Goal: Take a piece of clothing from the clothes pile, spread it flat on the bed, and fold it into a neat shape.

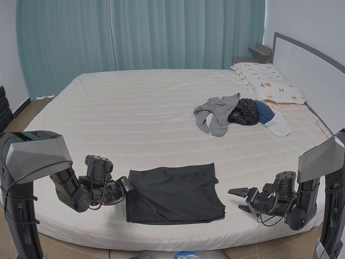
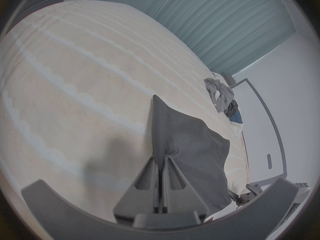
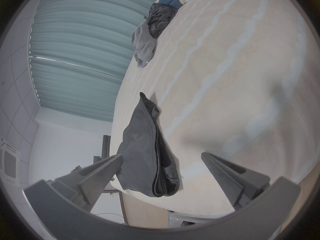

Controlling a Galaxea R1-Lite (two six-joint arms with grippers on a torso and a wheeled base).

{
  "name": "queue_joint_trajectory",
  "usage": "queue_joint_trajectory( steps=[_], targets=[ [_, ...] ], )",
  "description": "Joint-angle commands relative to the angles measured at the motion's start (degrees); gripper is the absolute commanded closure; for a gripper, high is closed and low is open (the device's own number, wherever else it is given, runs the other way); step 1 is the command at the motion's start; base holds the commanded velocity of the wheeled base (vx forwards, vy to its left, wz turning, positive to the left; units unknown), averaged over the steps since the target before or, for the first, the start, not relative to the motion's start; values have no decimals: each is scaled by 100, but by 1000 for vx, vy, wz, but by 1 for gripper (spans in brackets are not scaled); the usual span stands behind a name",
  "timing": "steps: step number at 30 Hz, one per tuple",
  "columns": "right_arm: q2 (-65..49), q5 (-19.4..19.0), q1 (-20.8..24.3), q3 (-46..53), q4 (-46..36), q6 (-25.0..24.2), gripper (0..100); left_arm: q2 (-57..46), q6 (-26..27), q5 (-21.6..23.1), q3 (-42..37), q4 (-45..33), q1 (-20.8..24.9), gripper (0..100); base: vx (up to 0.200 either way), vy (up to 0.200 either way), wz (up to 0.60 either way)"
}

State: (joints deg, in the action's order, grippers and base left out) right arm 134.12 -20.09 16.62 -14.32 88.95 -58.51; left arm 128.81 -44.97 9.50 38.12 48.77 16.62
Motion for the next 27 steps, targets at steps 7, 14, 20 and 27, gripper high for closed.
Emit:
queue_joint_trajectory(
  steps=[7,14,20,27],
  targets=[
    [9,-4,8,0,61,7,0,-13,-3,0,2,-8,0,100,0,200,0],
    [9,5,8,0,61,7,0,-31,-3,0,2,-8,0,100,0,200,0],
    [9,5,17,0,61,7,0,-31,-3,0,2,-17,0,100,0,200,0],
    [9,5,17,0,69,7,0,-31,-3,-9,2,-219,52,100,0,200,0]
  ],
)
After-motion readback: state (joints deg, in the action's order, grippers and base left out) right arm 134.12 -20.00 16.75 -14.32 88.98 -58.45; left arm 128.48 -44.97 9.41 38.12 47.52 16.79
